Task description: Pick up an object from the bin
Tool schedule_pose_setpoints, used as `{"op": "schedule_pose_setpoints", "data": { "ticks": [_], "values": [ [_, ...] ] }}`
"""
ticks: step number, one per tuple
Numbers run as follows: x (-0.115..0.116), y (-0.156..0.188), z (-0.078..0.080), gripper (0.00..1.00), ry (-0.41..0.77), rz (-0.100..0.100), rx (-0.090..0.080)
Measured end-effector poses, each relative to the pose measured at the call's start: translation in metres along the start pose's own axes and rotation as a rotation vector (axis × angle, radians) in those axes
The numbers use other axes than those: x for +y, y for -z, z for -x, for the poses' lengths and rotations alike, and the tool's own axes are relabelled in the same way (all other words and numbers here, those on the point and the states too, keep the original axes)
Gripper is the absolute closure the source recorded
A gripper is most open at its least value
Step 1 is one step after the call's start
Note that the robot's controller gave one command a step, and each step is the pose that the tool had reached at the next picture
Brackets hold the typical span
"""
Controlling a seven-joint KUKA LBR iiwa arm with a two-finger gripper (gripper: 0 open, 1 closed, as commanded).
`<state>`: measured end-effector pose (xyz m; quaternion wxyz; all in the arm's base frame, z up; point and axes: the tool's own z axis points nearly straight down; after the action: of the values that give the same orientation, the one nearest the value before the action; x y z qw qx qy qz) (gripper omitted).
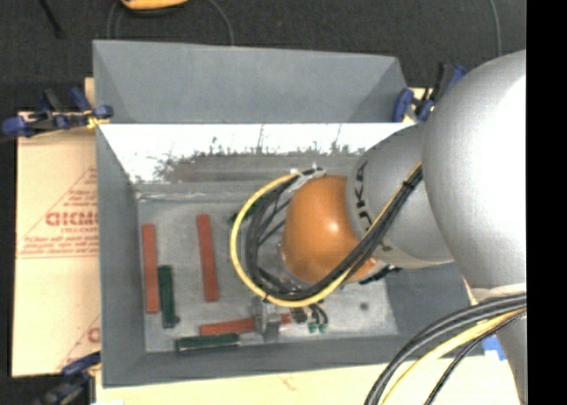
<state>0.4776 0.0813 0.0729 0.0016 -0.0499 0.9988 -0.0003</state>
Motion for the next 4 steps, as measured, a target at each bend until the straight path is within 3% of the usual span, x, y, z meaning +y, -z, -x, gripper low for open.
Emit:
{"op": "schedule_pose_setpoints", "data": {
  "ticks": [1, 2, 3, 4],
  "values": [
    [0.000, -0.001, 0.003, 0.00, 0.001, 0.000, -0.014],
    [0.000, -0.001, 0.000, 1.00, 0.004, 0.000, -0.003],
    [0.000, -0.001, 0.000, 1.00, 0.005, -0.001, -0.003],
    [-0.007, 0.057, 0.015, 1.00, 0.020, -0.001, 0.007]
  ]
}}
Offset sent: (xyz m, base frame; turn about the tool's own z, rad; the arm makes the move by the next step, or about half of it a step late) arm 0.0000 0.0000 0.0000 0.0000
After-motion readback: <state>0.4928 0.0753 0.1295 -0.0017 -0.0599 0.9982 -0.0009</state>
